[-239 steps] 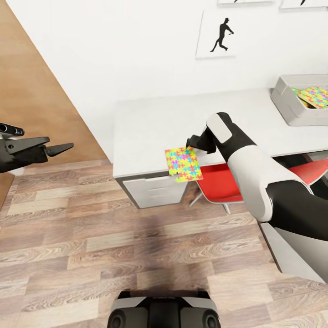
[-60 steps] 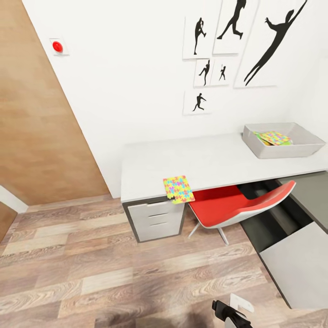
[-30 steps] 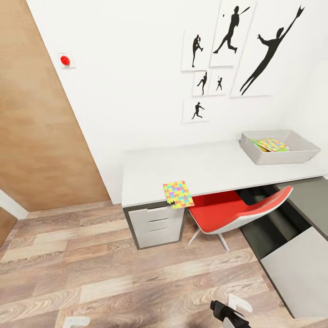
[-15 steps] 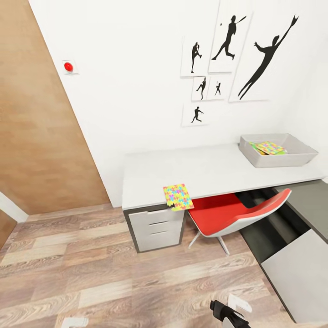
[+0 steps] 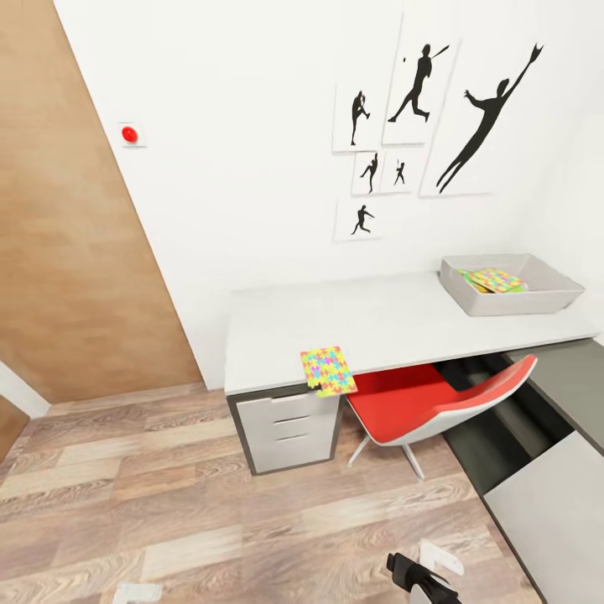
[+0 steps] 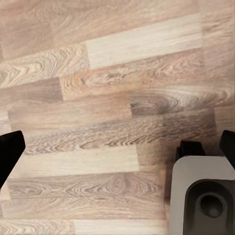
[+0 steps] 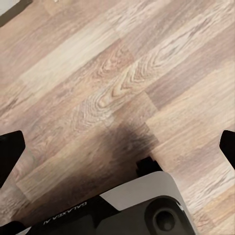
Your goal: Put all the toys in the child's room - the three board games (two on the bed and one on the table), the two jigsaw puzzles on the table, and the tennis ball on the table - inside the toy box on the table in the child's room.
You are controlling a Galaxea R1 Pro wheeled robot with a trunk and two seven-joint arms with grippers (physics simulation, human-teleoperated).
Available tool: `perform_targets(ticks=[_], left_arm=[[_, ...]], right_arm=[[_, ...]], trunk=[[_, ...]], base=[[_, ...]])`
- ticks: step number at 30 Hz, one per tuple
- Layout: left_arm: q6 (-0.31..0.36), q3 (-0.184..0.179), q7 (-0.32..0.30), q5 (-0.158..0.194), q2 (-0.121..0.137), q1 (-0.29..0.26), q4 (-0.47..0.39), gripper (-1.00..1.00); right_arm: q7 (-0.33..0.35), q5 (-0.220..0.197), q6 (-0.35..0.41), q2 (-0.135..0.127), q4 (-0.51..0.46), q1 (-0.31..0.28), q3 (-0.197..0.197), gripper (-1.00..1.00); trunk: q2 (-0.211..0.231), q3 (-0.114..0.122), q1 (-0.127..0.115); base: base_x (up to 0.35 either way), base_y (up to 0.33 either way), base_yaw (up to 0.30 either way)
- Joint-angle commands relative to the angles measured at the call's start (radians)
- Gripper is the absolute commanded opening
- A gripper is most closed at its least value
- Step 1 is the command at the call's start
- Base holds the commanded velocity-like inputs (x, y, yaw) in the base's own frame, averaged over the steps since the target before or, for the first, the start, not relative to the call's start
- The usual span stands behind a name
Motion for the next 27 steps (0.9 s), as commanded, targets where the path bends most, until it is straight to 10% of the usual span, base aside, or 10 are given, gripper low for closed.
perform_targets(ticks=[1,27], left_arm=[[-0.003,-0.005,0.003,0.004,0.000,-0.001,0.001,1.00],[-0.003,-0.005,0.003,0.004,0.001,-0.001,0.001,1.00]], right_arm=[[-0.009,-0.006,0.005,-0.001,-0.002,0.000,0.008,1.00],[-0.009,-0.005,0.005,-0.001,-0.002,0.000,0.008,1.00]], trunk=[[-0.002,0.000,0.001],[-0.002,0.042,0.001]], base=[[0.119,0.000,0.000],[0.074,0.008,0.000]])
